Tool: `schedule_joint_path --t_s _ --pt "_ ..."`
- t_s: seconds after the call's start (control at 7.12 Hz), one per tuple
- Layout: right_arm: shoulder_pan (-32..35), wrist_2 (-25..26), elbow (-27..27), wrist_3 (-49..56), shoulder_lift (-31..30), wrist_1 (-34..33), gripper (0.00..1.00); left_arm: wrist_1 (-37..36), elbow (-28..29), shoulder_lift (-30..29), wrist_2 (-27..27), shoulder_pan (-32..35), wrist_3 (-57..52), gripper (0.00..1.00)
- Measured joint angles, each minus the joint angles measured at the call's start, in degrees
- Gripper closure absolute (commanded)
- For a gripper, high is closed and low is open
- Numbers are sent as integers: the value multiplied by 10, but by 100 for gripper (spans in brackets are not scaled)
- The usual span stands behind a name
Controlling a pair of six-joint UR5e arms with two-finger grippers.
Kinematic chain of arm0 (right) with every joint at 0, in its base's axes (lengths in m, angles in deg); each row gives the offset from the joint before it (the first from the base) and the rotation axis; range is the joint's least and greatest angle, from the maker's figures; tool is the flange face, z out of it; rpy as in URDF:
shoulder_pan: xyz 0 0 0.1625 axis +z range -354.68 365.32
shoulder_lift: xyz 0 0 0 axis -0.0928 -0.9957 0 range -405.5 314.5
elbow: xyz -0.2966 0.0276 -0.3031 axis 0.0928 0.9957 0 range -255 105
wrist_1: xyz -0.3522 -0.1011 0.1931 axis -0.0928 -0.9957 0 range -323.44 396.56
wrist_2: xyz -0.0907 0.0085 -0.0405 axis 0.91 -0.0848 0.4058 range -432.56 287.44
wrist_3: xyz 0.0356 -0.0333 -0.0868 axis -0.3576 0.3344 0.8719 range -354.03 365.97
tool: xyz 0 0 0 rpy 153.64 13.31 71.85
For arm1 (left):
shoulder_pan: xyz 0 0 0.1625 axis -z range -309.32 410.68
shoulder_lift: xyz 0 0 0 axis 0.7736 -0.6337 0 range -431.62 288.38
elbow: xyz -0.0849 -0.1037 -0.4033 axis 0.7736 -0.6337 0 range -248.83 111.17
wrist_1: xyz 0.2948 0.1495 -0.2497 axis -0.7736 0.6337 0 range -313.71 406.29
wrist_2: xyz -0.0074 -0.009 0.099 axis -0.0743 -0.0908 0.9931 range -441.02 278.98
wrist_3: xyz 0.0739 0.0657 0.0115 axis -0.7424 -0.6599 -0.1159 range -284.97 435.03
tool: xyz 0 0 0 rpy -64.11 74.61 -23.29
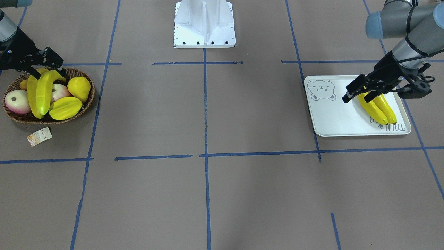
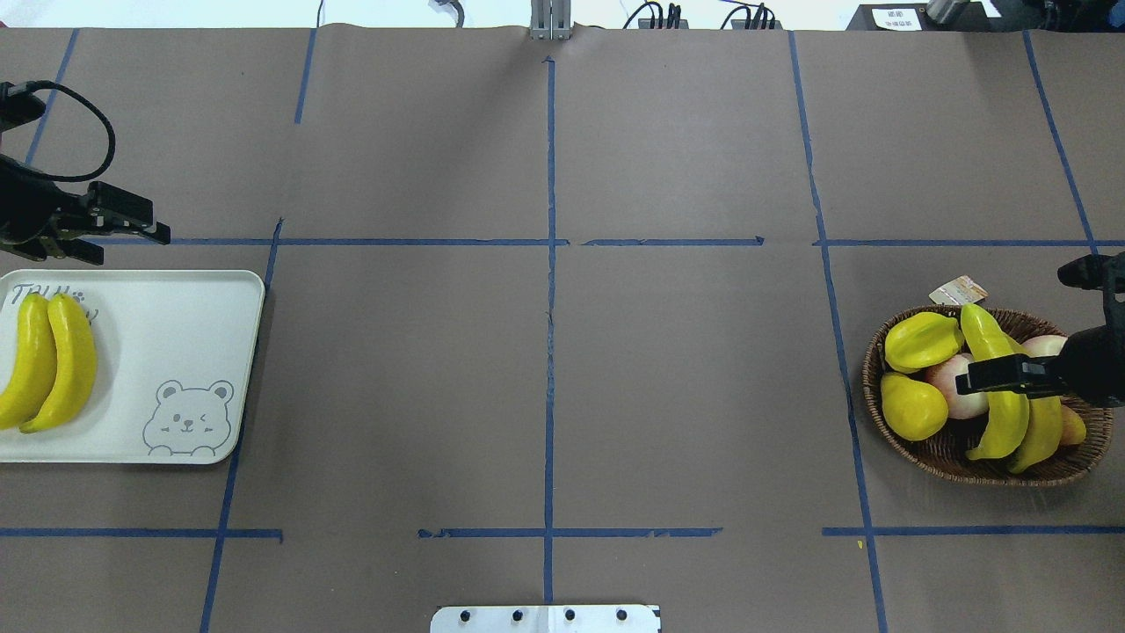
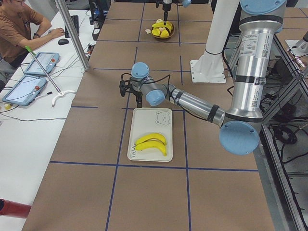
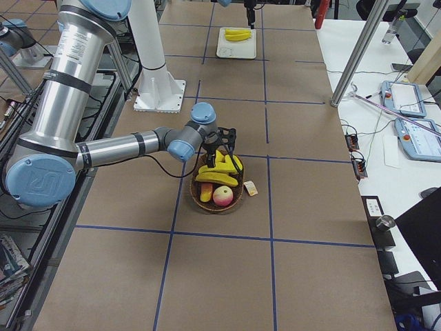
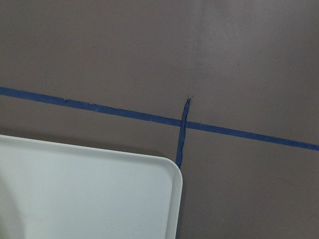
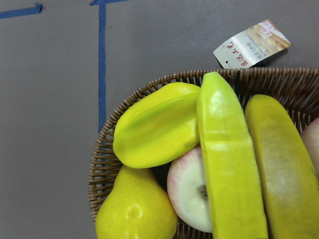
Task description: Transfer all bananas from basket to plate
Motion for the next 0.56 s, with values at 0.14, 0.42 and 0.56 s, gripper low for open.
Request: schedule_joint_path --t_s 0.14,0.42,0.56 --pt "0 0 5 1 -4 0 1 0 0 0 0 0 2 1" --pt "-2 0 16 1 -7 0 13 0 0 -1 1 -1 3 1" --pt "-4 1 19 2 -6 0 23 0 -1 -1 1 -1 3 1"
